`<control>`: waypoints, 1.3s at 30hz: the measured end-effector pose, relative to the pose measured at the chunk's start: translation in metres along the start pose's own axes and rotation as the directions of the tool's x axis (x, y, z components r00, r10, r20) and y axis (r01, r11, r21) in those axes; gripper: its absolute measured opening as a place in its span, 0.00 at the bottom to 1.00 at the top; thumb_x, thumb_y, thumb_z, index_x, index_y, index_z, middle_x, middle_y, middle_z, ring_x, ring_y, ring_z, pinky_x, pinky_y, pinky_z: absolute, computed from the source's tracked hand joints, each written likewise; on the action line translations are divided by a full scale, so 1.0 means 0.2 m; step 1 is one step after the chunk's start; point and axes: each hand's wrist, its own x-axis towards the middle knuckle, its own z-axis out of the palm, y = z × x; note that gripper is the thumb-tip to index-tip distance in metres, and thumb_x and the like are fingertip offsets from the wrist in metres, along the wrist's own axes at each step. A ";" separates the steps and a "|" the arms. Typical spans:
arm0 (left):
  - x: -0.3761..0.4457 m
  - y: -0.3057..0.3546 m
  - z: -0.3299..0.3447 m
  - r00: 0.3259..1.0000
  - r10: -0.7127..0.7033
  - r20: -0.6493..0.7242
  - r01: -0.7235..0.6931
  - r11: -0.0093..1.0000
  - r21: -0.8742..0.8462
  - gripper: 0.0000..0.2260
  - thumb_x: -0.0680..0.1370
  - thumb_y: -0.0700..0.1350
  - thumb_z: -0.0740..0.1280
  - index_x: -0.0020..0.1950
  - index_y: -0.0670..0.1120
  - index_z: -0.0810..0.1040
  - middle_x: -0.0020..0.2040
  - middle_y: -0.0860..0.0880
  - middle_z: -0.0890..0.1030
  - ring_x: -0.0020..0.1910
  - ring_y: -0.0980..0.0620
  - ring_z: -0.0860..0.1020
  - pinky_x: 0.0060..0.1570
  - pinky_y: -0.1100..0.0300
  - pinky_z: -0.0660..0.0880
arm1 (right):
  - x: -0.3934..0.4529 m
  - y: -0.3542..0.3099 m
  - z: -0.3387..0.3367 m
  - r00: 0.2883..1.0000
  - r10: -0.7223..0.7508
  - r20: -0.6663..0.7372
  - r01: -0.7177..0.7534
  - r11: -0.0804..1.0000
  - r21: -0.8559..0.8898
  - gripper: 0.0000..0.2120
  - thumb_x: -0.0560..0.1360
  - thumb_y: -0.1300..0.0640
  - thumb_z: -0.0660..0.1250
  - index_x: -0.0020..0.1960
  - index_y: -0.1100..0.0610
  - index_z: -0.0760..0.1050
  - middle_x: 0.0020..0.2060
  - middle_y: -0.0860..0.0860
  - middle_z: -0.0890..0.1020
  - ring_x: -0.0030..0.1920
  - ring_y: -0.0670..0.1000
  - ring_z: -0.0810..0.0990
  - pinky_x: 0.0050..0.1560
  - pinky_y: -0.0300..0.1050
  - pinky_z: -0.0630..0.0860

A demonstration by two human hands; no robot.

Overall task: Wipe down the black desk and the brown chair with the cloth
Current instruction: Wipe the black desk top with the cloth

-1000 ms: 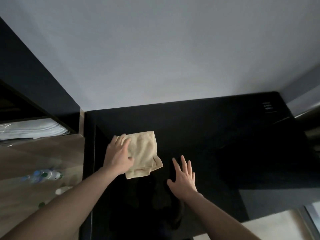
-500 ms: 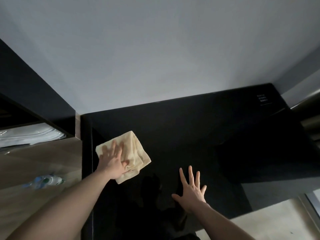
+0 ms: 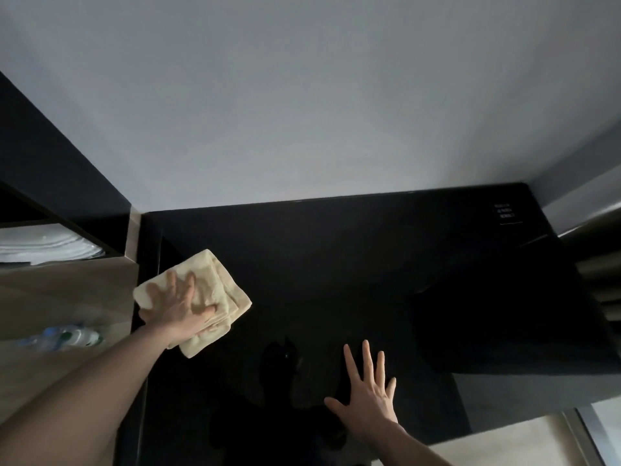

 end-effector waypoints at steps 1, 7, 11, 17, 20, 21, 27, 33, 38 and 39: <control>0.00 0.01 0.00 1.000 -0.001 -0.005 0.001 1.000 0.000 0.48 0.76 0.77 0.58 0.83 0.61 0.33 0.82 0.52 0.25 0.81 0.33 0.32 0.76 0.27 0.52 | 0.01 0.01 -0.01 1.000 -0.015 0.006 0.015 1.000 -0.012 0.54 0.77 0.31 0.66 0.82 0.38 0.26 0.77 0.47 0.19 0.79 0.61 0.23 0.80 0.73 0.42; -0.04 0.15 0.12 0.998 0.059 -0.018 -0.057 0.994 0.093 0.45 0.79 0.73 0.56 0.84 0.54 0.36 0.84 0.47 0.33 0.83 0.39 0.34 0.78 0.31 0.56 | 0.04 0.13 -0.12 0.993 -0.117 0.022 0.117 0.993 -0.023 0.52 0.78 0.34 0.67 0.84 0.40 0.31 0.79 0.47 0.22 0.81 0.59 0.25 0.82 0.69 0.40; -0.10 0.33 0.27 0.992 0.111 -0.057 -0.100 0.979 0.177 0.33 0.83 0.66 0.55 0.85 0.57 0.51 0.85 0.41 0.36 0.82 0.30 0.37 0.74 0.22 0.52 | 0.11 0.30 -0.26 0.990 -0.137 -0.017 0.137 0.990 -0.023 0.52 0.78 0.35 0.67 0.84 0.40 0.31 0.79 0.46 0.23 0.81 0.58 0.26 0.82 0.66 0.40; -0.30 0.93 0.40 0.974 0.223 -0.042 -0.215 0.967 0.140 0.36 0.85 0.64 0.52 0.84 0.56 0.33 0.82 0.47 0.28 0.81 0.28 0.35 0.74 0.24 0.57 | 0.18 0.67 -0.43 0.994 -0.106 -0.029 0.105 0.994 -0.036 0.52 0.78 0.35 0.68 0.84 0.41 0.32 0.81 0.47 0.26 0.82 0.59 0.28 0.82 0.67 0.41; -0.36 1.22 0.45 0.951 0.305 0.042 -0.308 0.943 0.125 0.36 0.85 0.62 0.54 0.84 0.57 0.34 0.82 0.49 0.28 0.80 0.27 0.32 0.73 0.21 0.52 | 0.17 0.79 -0.46 0.998 -0.066 -0.015 0.066 0.997 -0.026 0.52 0.78 0.35 0.69 0.85 0.42 0.33 0.82 0.48 0.29 0.83 0.60 0.31 0.82 0.68 0.43; -0.37 1.28 0.45 0.939 0.338 0.058 -0.342 0.932 0.116 0.35 0.85 0.62 0.54 0.84 0.57 0.34 0.83 0.50 0.28 0.80 0.29 0.31 0.74 0.22 0.51 | 0.16 0.81 -0.47 0.998 -0.057 -0.013 0.057 0.998 -0.023 0.53 0.78 0.35 0.69 0.85 0.42 0.33 0.83 0.49 0.29 0.83 0.60 0.31 0.82 0.68 0.44; -0.41 1.10 0.35 0.892 0.451 -0.035 -0.452 0.882 -0.133 0.34 0.87 0.58 0.57 0.86 0.56 0.40 0.86 0.55 0.38 0.85 0.44 0.37 0.82 0.40 0.48 | 0.17 0.60 -0.53 0.990 -0.108 -0.086 0.112 0.993 0.043 0.51 0.79 0.36 0.67 0.85 0.41 0.33 0.83 0.47 0.30 0.84 0.59 0.32 0.83 0.65 0.45; -0.45 0.54 0.44 0.953 0.235 -0.190 -0.254 0.964 -0.081 0.36 0.85 0.52 0.66 0.87 0.51 0.49 0.87 0.49 0.43 0.85 0.42 0.45 0.83 0.45 0.53 | 0.26 -0.08 -0.54 0.943 -0.293 -0.161 0.298 0.955 0.007 0.48 0.82 0.36 0.63 0.83 0.40 0.29 0.82 0.48 0.27 0.82 0.59 0.28 0.82 0.66 0.40; -0.45 0.28 0.53 0.968 0.212 -0.132 -0.217 0.976 -0.022 0.41 0.83 0.56 0.69 0.87 0.51 0.47 0.87 0.48 0.41 0.85 0.39 0.44 0.82 0.45 0.55 | 0.37 -0.41 -0.42 0.968 -0.249 0.023 0.250 0.965 -0.076 0.46 0.81 0.32 0.60 0.83 0.41 0.32 0.78 0.49 0.20 0.76 0.62 0.18 0.77 0.75 0.33; -0.45 0.27 0.54 0.968 0.220 -0.119 -0.224 0.974 -0.024 0.42 0.82 0.57 0.69 0.87 0.51 0.47 0.86 0.48 0.40 0.85 0.39 0.44 0.82 0.45 0.55 | 0.39 -0.40 -0.41 0.973 -0.230 0.038 0.232 0.969 -0.083 0.46 0.81 0.32 0.60 0.83 0.41 0.32 0.77 0.50 0.20 0.75 0.62 0.17 0.76 0.76 0.32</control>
